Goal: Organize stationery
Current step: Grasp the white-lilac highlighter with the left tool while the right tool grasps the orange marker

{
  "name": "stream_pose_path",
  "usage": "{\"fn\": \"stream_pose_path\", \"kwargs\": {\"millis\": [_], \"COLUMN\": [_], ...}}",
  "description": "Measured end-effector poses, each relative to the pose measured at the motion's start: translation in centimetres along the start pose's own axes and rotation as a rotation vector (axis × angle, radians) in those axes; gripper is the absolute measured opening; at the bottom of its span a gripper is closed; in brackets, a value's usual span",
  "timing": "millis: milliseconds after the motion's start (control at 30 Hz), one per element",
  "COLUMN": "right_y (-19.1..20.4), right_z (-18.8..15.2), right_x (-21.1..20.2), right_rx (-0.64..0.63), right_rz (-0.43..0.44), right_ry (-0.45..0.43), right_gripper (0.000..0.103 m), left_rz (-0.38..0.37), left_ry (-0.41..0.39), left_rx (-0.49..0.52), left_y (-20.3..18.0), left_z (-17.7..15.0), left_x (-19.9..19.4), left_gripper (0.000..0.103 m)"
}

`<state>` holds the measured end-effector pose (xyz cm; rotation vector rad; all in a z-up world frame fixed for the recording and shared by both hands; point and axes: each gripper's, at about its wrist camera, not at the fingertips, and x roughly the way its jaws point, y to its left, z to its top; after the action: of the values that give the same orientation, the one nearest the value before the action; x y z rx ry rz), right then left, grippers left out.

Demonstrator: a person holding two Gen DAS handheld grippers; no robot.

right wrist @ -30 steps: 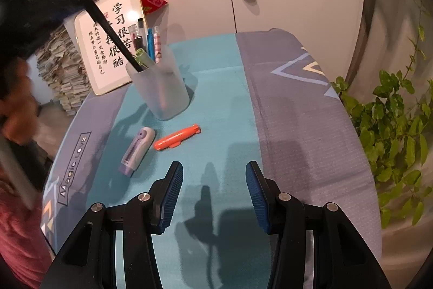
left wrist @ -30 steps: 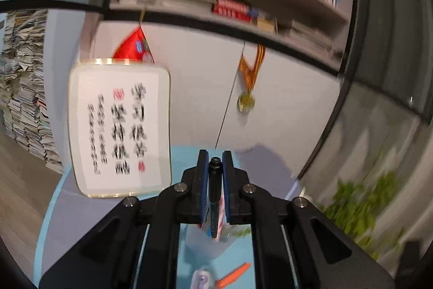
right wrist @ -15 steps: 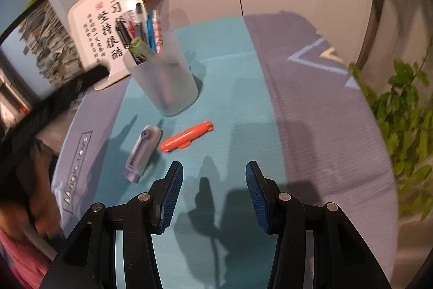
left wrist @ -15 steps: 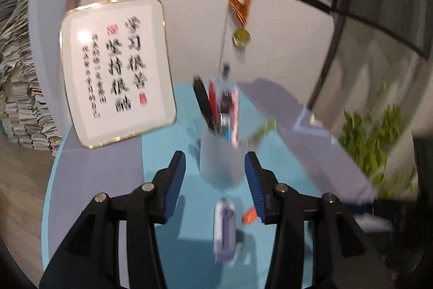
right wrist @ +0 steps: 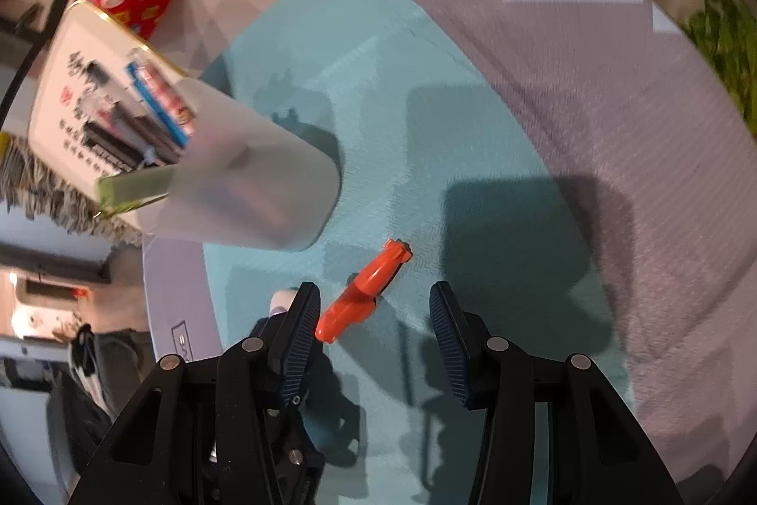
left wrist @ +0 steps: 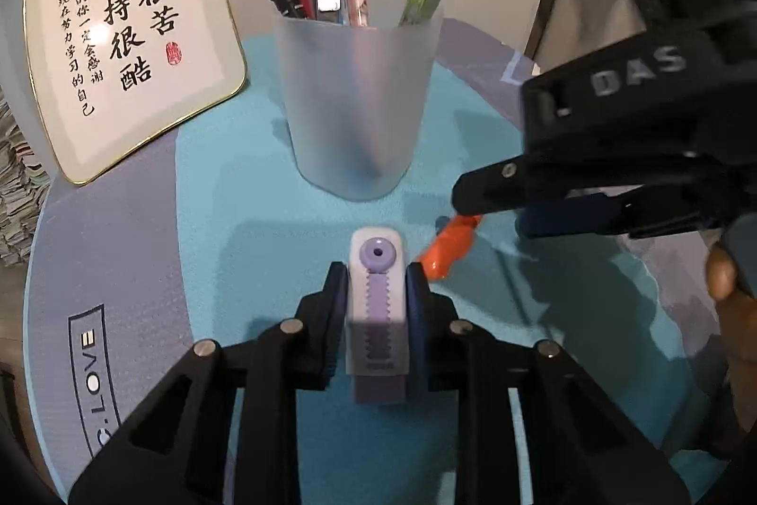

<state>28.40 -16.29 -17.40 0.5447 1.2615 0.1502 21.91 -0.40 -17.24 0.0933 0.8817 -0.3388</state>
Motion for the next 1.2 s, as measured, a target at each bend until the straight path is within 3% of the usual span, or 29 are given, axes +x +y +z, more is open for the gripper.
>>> {"fn": "stream_pose_path", "kwargs": {"millis": [200, 400, 433, 500, 700, 867, 1000, 1033, 1200], "right_y": [0.8, 3.7, 4.0, 5.0, 4.5, 4.5, 4.6, 4.6, 5.5], "right_z": [0.2, -0.5, -0.7, -1.5, -4.9, -7.9, -8.5, -8.4, -7.4], "right_x": [0.4, 1.3, 1.3, 1.7, -0.4, -3.0, -3.9, -4.3, -5.5], "right_rx": [-0.019, -0.175, -0.221, -0.331, -0.510, -0.627, -0.632, -0.629, -0.615], "right_rz": [-0.051, -0.146, -0.163, -0.201, -0.192, -0.200, -0.190, -0.179, -0.133], "right_ry": [-0.024, -0.080, -0.085, -0.089, -0.072, -0.095, -0.118, -0.135, -0.220], "right_gripper": [0.049, 0.048, 0.032, 0.014, 0.014, 0.014, 0.014, 0.014, 0.014], "left_rz": [0.013, 0.029, 0.027, 0.034, 0.026, 0.034, 0.076, 0.075, 0.057], "left_ry": [0.030, 0.029, 0.030, 0.033, 0.029, 0.029, 0.046, 0.054, 0.016], "left_rx": [-0.055, -0.091, -0.096, -0.106, -0.112, -0.109, -0.082, -0.087, -0.110], "left_y": [1.5, 2.9, 3.1, 3.5, 3.8, 3.6, 3.5, 3.6, 4.0], "left_z": [-1.8, -3.6, -3.7, -3.7, -3.6, -2.5, -2.1, -2.2, -2.5], "left_x": [-2.0, -3.9, -3.9, -4.0, -4.7, -3.8, -3.1, -2.8, -3.8], "left_gripper": [0.023, 0.023, 0.023, 0.023, 0.024, 0.039, 0.037, 0.024, 0.023]}}
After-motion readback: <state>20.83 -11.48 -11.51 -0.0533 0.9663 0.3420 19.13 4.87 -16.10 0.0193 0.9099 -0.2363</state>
